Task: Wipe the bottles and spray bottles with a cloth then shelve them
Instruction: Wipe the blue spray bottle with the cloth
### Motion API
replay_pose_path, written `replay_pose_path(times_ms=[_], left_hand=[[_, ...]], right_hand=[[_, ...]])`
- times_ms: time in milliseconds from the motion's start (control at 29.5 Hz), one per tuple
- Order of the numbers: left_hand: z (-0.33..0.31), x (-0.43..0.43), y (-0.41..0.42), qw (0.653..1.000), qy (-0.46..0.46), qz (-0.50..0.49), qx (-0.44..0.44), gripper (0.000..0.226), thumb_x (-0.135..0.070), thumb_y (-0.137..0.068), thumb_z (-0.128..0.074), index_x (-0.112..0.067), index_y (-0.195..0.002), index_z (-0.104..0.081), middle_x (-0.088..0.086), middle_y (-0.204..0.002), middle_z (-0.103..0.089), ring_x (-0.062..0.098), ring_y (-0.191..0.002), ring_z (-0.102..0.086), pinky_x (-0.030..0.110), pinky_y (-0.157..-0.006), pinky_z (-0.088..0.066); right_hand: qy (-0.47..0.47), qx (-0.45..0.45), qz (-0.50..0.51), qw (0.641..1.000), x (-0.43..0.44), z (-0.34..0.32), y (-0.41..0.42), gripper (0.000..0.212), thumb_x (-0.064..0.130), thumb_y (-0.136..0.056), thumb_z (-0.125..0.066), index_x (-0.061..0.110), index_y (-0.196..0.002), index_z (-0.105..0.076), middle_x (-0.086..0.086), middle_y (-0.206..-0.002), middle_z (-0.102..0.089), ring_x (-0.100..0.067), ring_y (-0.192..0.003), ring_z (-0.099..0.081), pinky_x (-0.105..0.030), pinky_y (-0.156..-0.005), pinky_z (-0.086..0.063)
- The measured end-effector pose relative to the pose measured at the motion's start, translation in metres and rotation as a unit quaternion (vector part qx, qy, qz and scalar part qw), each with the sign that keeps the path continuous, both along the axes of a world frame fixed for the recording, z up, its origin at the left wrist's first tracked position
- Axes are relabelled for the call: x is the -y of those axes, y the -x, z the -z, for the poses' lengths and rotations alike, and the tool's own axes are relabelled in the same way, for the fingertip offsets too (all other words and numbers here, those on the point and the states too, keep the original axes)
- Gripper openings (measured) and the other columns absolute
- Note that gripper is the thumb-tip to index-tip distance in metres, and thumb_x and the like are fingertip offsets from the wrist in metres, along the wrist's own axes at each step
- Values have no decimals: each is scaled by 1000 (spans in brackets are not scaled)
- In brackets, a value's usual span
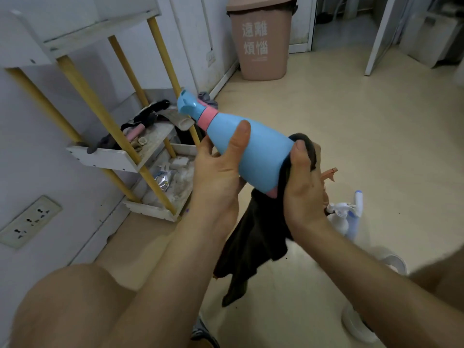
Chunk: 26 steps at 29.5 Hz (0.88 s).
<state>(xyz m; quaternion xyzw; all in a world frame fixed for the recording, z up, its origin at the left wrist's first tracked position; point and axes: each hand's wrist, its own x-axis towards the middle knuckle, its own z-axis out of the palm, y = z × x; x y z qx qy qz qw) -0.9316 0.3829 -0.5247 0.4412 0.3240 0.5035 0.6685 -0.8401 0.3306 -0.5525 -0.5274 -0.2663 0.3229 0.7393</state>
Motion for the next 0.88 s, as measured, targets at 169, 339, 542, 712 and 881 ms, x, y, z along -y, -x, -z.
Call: replay_pose_path(times_ms=[169,339,542,712,881], left_hand=[[0,-6,9,999,-37,14,-9,58,-21,-67,-78,-13,-122,-61,-1,-107,-74,19,-101,-70,36,-86,-58],[14,-20,25,988,-48,139,34,74,-21,-62,-84,-7,-128,-54,6,-116,-70,26,-112,-65,37,-90,-54],[3,-12,19,998,-34,29,-49,66,-31,-73,-83,-10,-128,-54,6,-115,-69,21,-104,-69,40,-84,-58],[18,4,2,967,-102,-40,-229,34,-55,-95,-48,-27,-114,-56,0,-104,-67,13,-96,-67,36,-87,-55],[25,1,4,984,-19,84,-157,42,-30,-107,-30,-13,-143,-46,-8,-97,-69,8,-94,-64,29,-86,-51]], right_hand=[[72,-158,-111,979,-1,-11,-12,31,44,-98,-45,18,-96,-61,-11,-98,-70,-16,-84,-69,-26,-72,-52],[128,-227,-194,946,1,-7,-24,37,45,-97,-45,17,-98,-70,-6,-88,-76,-24,-75,-71,-33,-71,-56],[161,57,-152,973,0,-9,-17,36,41,-102,-37,23,-94,-66,1,-96,-70,9,-78,-64,-10,-73,-51],[43,301,-149,941,6,-4,9,38,48,-100,-35,25,-123,-54,4,-105,-63,-8,-98,-61,-38,-86,-52],[41,447,-98,888,2,1,18,65,62,-91,-21,25,-143,-36,-3,-113,-49,-19,-107,-49,-43,-93,-45]])
